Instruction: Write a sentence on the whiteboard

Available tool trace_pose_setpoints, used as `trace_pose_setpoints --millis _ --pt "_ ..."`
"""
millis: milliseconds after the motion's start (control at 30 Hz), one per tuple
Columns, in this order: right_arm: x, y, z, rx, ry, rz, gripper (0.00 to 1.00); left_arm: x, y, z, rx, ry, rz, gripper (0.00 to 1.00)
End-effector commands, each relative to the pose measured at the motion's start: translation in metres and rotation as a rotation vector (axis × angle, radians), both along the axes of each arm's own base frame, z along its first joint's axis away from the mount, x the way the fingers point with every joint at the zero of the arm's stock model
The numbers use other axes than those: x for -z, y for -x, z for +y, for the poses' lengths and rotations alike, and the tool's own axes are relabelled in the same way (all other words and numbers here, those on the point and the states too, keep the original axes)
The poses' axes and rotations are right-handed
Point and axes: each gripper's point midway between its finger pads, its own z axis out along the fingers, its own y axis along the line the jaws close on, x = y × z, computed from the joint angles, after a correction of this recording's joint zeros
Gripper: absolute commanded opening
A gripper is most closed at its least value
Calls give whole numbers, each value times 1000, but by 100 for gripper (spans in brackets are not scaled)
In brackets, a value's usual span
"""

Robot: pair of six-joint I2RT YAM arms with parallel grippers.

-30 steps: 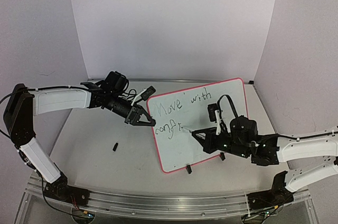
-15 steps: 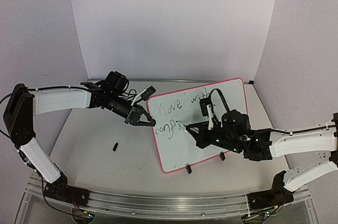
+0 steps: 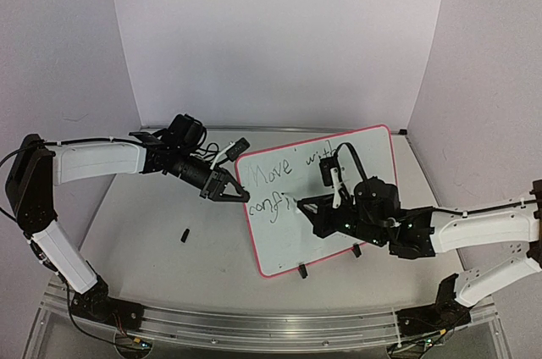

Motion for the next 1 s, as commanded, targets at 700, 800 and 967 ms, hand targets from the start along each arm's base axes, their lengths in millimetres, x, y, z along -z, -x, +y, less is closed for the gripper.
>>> trace_pose_setpoints --millis 700,800,967 --pt "-29 5 -3 -30 -47 -57 0 -1 14 -7 65 -13 -55 0" --pt "-37 10 -9 -43 -51 -71 0 -1 14 -8 68 -12 -54 0" --pt "-44 18 -16 -87 -51 -76 0 -1 14 -8 67 -14 -52 0"
